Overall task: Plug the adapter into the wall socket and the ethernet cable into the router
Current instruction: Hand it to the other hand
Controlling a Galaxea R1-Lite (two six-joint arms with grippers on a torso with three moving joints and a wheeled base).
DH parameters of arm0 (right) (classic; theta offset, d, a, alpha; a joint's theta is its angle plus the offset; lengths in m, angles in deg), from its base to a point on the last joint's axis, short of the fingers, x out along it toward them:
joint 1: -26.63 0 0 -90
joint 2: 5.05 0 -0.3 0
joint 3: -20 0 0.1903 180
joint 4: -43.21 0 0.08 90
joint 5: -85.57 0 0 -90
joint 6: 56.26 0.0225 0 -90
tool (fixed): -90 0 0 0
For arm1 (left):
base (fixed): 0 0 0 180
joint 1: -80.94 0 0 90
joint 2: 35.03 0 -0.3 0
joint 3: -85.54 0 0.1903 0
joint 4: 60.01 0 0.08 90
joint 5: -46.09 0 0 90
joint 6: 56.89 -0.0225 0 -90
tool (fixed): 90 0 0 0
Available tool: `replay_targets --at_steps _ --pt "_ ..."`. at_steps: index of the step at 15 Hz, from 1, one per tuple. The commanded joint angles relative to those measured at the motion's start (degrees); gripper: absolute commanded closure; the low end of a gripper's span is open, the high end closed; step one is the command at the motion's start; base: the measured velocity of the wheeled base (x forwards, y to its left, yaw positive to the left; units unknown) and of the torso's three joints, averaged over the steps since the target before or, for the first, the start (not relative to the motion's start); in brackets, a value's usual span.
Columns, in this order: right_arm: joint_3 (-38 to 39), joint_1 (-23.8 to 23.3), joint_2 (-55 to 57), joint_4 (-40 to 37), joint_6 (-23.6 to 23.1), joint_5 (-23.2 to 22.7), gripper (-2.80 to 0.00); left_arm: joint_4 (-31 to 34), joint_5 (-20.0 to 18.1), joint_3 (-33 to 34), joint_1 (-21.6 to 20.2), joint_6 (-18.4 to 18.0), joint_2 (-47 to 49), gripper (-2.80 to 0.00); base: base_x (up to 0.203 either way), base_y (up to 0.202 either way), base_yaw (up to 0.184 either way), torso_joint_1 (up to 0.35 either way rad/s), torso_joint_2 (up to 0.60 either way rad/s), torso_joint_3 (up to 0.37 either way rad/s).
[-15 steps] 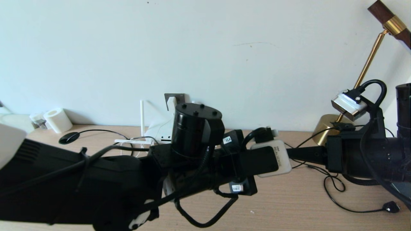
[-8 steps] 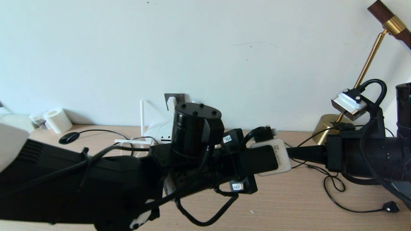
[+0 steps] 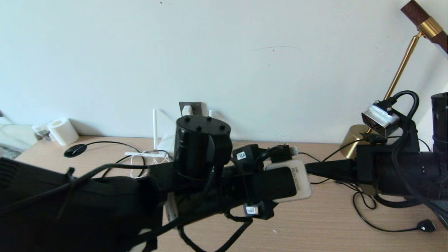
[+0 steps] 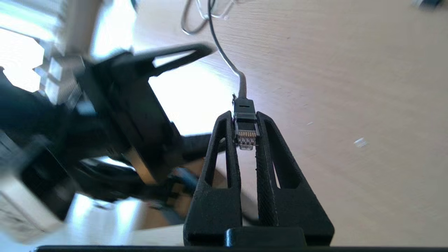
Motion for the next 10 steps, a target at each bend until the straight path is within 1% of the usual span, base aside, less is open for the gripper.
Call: replay_targets --at_steps 1,2,3,5,6,7,8,10 --pt "-0.95 -0.16 -0.74 -0.08 8.02 -0.54 0.00 -0.17 0.72 4.94 -0.09 -1.54 -7.13 -2.80 0.000 0.000 0.000 0.000 0.00 0.000" --pt "-2.01 -0.20 -0.69 -0.63 12.89 -1.68 0.00 -0.18 1.29 6.85 -0.11 -2.52 -9.14 -2.80 0.000 0.000 0.000 0.000 0.00 0.000" --pt "-3.60 -0.30 -0.33 -3.25 16.74 -4.79 0.00 -0.20 1.58 8.10 -0.12 -5.16 -10.46 -2.80 0.000 0.000 0.000 0.000 0.00 0.000" --pt "-6.70 -0.46 1.15 -8.02 24.06 -9.40 0.00 -0.28 1.47 8.43 -0.06 -10.18 -10.87 -2.80 0.000 0.000 0.000 0.000 0.00 0.000" --pt "-7.45 -0.49 1.62 -8.75 28.46 -11.90 0.00 -0.35 1.34 8.44 0.12 -11.59 -10.86 -2.80 0.000 0.000 0.000 0.000 0.00 0.000" --pt "-7.81 -0.74 2.05 -8.99 31.76 -15.03 0.00 -0.47 1.33 8.17 0.32 -12.25 -10.86 -2.80 0.000 0.000 0.000 0.000 0.00 0.000" --pt "-7.91 -2.18 2.23 -8.99 33.34 -17.49 0.00 -0.71 1.33 7.91 0.32 -12.76 -10.86 -2.80 0.000 0.000 0.000 0.000 0.00 0.000" --pt "-8.53 -6.15 3.17 -8.93 37.22 -24.92 0.00 -2.83 1.17 8.00 0.78 -13.14 -10.71 -2.80 0.000 0.000 0.000 0.000 0.00 0.000"
